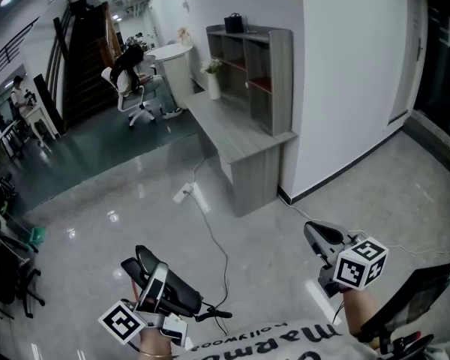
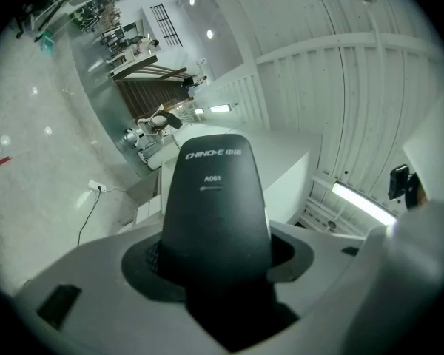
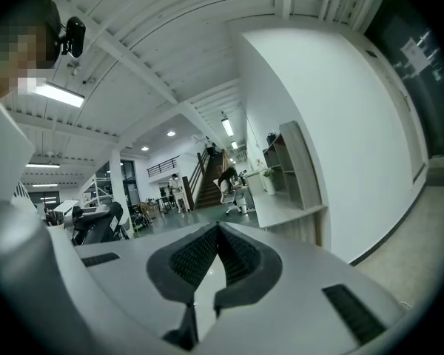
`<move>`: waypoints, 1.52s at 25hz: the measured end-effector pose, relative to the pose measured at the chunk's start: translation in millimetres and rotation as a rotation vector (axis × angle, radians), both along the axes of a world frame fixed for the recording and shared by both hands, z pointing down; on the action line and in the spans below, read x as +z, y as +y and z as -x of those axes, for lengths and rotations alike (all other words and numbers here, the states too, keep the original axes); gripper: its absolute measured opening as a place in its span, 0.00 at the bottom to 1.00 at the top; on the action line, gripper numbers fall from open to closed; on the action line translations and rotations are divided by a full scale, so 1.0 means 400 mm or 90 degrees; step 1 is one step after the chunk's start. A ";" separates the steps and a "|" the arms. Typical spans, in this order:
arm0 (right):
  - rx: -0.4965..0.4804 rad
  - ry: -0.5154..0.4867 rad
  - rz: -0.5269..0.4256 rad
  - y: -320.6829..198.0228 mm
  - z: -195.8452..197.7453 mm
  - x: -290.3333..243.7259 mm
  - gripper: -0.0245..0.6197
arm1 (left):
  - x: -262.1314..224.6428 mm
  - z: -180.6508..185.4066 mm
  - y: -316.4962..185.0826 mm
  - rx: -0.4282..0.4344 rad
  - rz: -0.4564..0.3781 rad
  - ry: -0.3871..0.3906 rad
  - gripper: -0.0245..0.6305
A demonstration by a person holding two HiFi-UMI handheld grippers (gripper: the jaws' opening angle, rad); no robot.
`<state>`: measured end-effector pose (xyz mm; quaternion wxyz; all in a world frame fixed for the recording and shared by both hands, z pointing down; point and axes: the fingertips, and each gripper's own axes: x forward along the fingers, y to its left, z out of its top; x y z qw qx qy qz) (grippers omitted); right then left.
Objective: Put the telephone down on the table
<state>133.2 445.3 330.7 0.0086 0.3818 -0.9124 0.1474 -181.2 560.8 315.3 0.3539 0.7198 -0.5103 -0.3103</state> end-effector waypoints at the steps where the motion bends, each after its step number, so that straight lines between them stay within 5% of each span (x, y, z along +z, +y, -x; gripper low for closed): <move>1: 0.001 0.003 0.005 -0.003 0.013 0.011 0.05 | 0.004 0.008 -0.006 0.001 0.001 0.001 0.45; 18: 0.016 0.014 0.051 -0.100 0.070 0.058 0.05 | 0.074 0.052 -0.109 0.019 0.036 0.033 0.45; 38: -0.025 0.011 0.059 -0.533 0.144 0.060 0.05 | 0.061 0.081 -0.510 0.002 0.047 0.016 0.45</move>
